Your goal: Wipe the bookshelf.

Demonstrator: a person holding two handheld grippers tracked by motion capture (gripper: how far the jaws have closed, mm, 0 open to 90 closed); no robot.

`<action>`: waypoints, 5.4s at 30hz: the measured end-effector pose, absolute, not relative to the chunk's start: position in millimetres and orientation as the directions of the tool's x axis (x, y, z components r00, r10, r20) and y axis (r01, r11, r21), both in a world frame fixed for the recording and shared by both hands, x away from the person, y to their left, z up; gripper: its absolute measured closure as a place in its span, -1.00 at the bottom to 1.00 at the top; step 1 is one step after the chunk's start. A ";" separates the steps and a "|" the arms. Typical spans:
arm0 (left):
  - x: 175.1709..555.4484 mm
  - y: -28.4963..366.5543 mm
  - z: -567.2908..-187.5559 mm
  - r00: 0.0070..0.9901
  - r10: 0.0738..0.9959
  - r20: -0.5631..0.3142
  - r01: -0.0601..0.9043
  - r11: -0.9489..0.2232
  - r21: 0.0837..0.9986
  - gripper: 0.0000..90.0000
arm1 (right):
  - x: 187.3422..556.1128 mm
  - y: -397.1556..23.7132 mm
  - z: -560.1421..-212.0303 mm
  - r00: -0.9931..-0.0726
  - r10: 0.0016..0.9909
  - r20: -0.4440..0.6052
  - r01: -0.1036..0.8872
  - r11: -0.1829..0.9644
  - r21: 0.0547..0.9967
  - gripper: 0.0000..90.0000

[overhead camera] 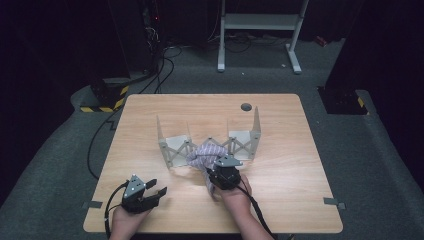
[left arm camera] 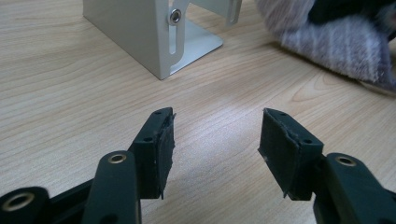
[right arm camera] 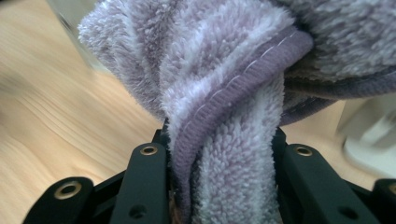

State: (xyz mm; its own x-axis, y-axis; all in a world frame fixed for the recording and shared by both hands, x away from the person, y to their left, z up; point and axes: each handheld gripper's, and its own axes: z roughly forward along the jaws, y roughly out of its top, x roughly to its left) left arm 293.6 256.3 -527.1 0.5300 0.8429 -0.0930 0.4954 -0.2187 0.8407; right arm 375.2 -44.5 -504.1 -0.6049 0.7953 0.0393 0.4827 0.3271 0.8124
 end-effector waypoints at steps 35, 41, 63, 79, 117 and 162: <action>293.4 256.0 -527.4 0.532 0.842 -0.091 0.495 -0.222 0.840 0.00 | 369.3 -3.2 -524.9 -0.686 0.728 0.011 0.476 0.437 0.764 0.44; 293.5 256.5 -527.3 0.531 0.842 -0.094 0.495 -0.219 0.841 0.00 | 369.8 3.3 -507.9 -0.687 0.727 0.017 0.448 0.405 0.797 0.44; 293.5 257.2 -526.0 0.534 0.840 -0.098 0.492 -0.214 0.844 0.00 | 376.4 12.6 -523.9 -0.686 0.726 0.042 0.497 0.426 0.756 0.44; 293.8 254.5 -525.8 0.540 0.837 -0.093 0.490 -0.222 0.843 0.00 | 369.3 2.9 -444.8 -0.690 0.724 0.006 0.342 0.318 0.884 0.43; 296.7 319.6 -517.3 0.367 0.920 -0.134 0.499 -0.074 0.863 -0.01 | 368.5 69.2 -451.9 -0.740 0.671 -0.037 0.318 0.397 0.861 0.43; 300.0 313.9 -522.7 0.382 0.914 -0.139 0.516 -0.086 0.852 -0.01 | 372.3 66.6 -511.1 -0.763 0.646 0.025 0.424 0.471 0.774 0.42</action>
